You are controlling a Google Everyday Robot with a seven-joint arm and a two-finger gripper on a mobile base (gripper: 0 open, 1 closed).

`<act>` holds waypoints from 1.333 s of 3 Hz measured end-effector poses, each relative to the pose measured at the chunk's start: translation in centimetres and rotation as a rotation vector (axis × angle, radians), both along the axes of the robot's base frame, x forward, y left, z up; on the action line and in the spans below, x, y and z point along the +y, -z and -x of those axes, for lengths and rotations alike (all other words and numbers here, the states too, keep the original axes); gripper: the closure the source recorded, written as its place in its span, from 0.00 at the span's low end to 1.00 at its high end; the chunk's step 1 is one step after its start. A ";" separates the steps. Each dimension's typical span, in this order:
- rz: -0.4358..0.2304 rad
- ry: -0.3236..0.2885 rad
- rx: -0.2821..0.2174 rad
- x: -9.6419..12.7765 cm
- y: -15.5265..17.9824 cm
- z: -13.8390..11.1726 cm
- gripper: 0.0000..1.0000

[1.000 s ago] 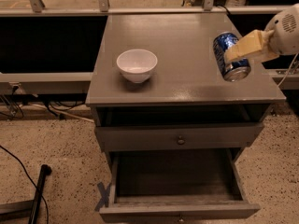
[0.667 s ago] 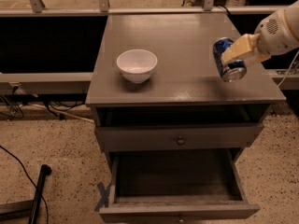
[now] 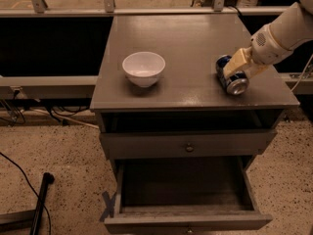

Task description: Pick pepsi can from middle drawer and place on counter

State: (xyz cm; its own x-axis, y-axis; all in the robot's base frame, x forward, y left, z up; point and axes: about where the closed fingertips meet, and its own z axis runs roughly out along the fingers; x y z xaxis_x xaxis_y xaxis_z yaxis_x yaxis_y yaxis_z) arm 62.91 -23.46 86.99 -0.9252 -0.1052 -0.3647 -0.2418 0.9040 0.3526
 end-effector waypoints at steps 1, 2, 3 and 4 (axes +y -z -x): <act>-0.002 -0.003 0.002 0.2 0.2 -0.1 0.59; -0.003 -0.006 0.005 0.4 0.4 -0.2 0.35; -0.003 -0.010 0.009 0.6 0.7 -0.3 0.12; -0.004 -0.012 0.011 0.8 0.9 -0.3 0.00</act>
Offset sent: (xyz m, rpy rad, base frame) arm 0.0007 0.0020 -0.0018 0.0015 0.0019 0.0034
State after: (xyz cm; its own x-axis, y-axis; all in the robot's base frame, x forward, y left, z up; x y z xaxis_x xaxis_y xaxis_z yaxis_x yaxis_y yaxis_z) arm 63.23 -22.70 86.13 -0.9279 -0.1149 -0.3546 -0.2486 0.8996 0.3590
